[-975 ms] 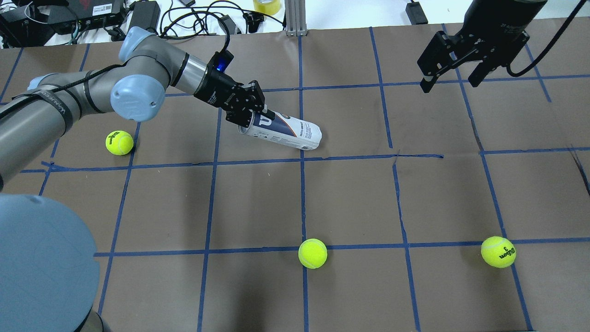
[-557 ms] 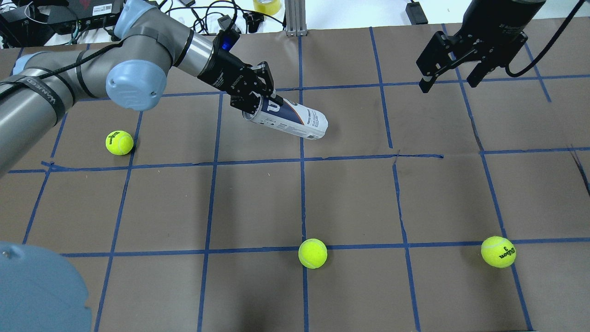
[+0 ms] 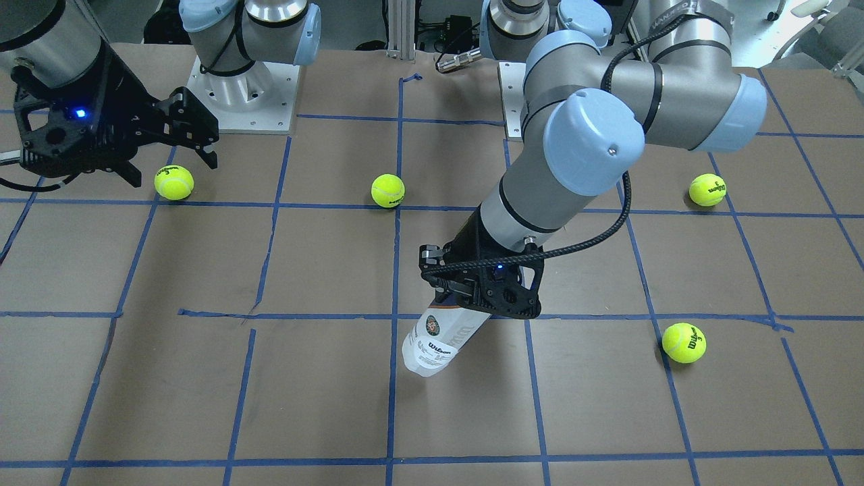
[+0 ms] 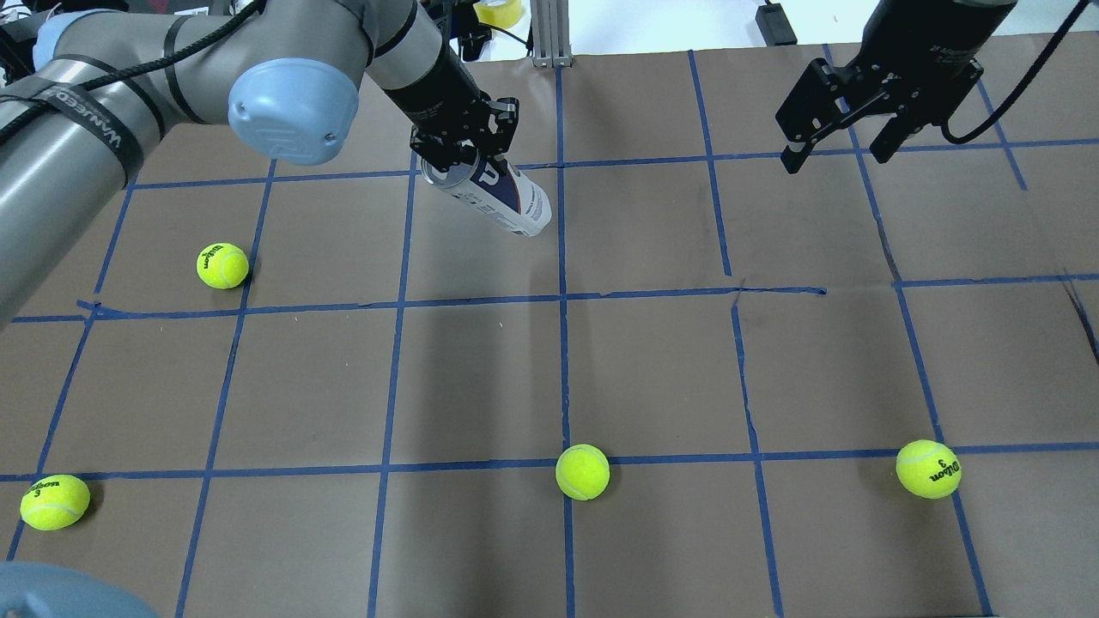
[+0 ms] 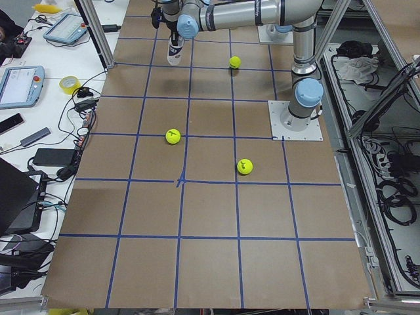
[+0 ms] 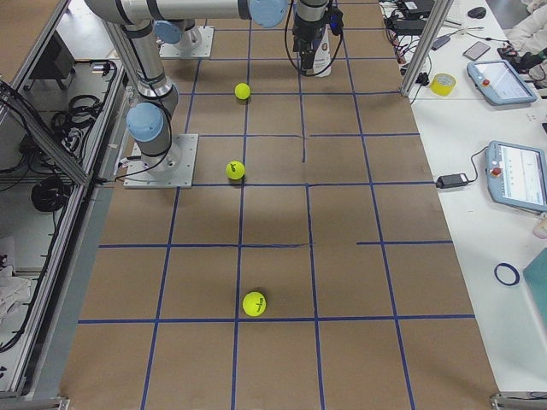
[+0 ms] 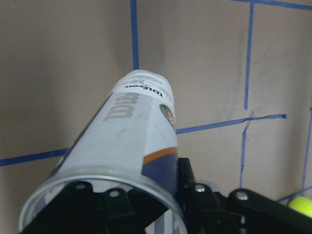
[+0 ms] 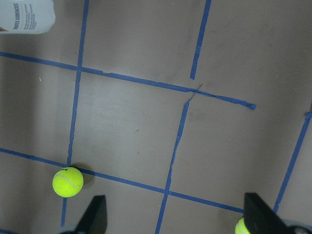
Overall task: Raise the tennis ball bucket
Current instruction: 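Lift and rotate the can upright with the left gripper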
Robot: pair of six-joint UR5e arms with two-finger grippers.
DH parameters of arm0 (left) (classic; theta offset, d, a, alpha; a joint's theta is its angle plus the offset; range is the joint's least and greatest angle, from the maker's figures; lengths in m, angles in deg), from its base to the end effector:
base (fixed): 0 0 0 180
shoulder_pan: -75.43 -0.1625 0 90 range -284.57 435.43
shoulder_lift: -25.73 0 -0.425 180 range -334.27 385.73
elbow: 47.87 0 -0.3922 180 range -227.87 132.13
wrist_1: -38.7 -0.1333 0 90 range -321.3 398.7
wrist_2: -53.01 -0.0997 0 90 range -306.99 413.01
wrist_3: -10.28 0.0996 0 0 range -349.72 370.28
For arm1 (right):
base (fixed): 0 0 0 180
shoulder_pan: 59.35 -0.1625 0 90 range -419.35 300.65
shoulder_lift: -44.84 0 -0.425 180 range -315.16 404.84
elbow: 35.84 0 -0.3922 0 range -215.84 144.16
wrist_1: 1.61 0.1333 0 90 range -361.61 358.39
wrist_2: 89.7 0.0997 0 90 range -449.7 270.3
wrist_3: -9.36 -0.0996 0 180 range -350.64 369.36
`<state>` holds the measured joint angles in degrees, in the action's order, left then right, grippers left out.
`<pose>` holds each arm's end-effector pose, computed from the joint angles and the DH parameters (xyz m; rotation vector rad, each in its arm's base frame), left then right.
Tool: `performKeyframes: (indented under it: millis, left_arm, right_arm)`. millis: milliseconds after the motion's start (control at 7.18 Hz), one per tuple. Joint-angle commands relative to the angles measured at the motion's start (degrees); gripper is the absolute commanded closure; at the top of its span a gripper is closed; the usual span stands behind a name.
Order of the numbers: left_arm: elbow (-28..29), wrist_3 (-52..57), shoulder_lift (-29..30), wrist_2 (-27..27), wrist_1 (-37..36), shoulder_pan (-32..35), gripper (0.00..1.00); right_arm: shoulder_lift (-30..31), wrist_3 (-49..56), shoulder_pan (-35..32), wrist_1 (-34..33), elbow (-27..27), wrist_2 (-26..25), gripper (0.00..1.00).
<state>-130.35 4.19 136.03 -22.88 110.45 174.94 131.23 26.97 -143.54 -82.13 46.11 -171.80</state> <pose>-0.2609 -0.6036 0.3877 -0.1031 -2.8818 0.0880 0.0948 -0.5207 0.5100 -0.2981 2.9727 0.0869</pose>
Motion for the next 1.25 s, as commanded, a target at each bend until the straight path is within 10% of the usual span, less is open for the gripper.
performKeyframes:
  millis: [0,1115]
  left_arm:
    - [0.74,3.18,1.41,-12.58,-0.64,3.31,1.0]
    - [4.42,3.55,7.12,-14.38,0.74,3.32,1.0]
  right_arm:
    - [0.0,-0.03,0.0,-0.07,0.06,-0.25,0.0]
    - [0.53,-0.2,-0.09,0.11,0.06,-0.78,0.0]
